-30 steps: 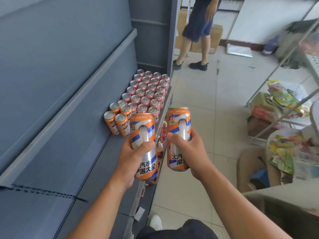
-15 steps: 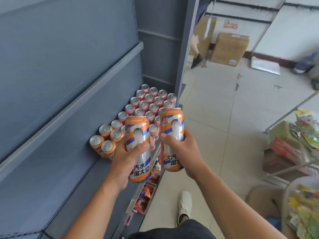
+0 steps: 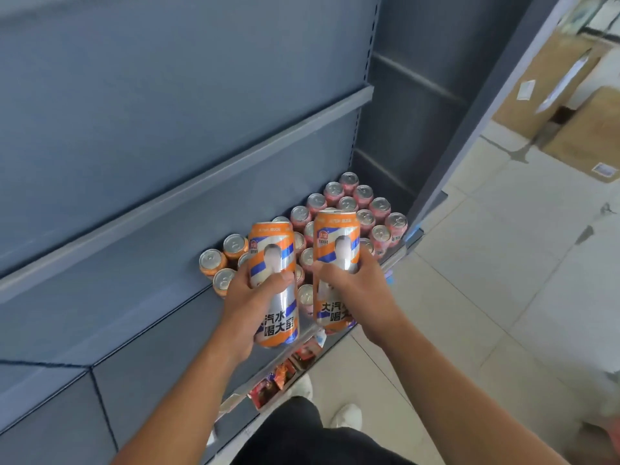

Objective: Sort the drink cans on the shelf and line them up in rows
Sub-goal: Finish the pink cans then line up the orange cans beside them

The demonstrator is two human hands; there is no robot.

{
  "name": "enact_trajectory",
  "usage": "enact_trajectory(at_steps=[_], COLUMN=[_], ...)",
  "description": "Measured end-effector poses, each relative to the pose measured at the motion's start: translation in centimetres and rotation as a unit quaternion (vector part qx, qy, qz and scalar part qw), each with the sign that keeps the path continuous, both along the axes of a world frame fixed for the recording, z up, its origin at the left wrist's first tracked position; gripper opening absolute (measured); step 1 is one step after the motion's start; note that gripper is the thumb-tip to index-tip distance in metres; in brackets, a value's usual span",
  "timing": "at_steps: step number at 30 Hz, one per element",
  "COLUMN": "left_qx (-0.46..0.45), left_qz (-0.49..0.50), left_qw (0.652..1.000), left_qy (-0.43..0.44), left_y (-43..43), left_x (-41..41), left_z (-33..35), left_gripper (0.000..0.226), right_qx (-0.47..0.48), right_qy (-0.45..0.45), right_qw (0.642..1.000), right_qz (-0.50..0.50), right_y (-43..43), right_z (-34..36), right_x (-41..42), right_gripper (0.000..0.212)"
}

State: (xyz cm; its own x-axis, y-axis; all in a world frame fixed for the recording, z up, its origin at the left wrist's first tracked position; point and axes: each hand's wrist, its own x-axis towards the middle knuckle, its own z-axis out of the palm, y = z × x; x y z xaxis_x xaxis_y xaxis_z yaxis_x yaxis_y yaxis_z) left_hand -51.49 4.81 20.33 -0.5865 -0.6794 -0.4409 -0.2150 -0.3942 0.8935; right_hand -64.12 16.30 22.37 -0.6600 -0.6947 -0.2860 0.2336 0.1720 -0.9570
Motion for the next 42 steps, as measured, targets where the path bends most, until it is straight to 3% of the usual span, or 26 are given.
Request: enact_trajectory(at_steps=[3, 8, 13, 18, 27, 37, 42], left_qx=[-0.002, -0.002, 0.006, 0.000, -0.012, -0.069, -0.088], left_qz=[0.026, 0.047, 0.108, 0.198, 0.237, 0.224, 0.223], left_qw=[1.000, 0.999, 0.994, 0.979, 0.967, 0.957, 0.951], left_qy=[-0.005, -0.006, -0.012, -0.039, -0.096, -0.171, -0.197], left_y=[-1.8, -5.0, -6.6, -6.6, -5.0, -4.5, -4.4], left_x=[0.3, 1.4, 2.5, 3.9, 4.8, 4.0, 3.1], left_z=[-1.0, -2.9, -5.2, -8.3, -13.6, -18.7, -20.7], left_gripper=[0.048, 0.079, 0.067, 0.074, 0.078, 0.074, 0.062], right_qx=[0.008, 0.042, 0.087, 0.096, 0.153, 0.168, 0.166], right_qy=[0.011, 0.028, 0.035, -0.013, 0.073, 0.160, 0.194], right_qw=[0.999, 0.994, 0.987, 0.986, 0.968, 0.940, 0.926], right_qz=[0.043, 0.097, 0.128, 0.135, 0.186, 0.250, 0.277], right_y=[-2.6, -7.1, -10.8, -12.8, -14.5, -15.2, -14.3], right_z=[-0.9, -2.9, -5.0, -7.0, -12.6, -16.3, -18.2], right_x=[-0.4, -0.4, -0.3, 0.0, -0.2, -0.4, -0.7], right_gripper=[0.020, 0.028, 0.048, 0.070, 0.072, 0.054, 0.061])
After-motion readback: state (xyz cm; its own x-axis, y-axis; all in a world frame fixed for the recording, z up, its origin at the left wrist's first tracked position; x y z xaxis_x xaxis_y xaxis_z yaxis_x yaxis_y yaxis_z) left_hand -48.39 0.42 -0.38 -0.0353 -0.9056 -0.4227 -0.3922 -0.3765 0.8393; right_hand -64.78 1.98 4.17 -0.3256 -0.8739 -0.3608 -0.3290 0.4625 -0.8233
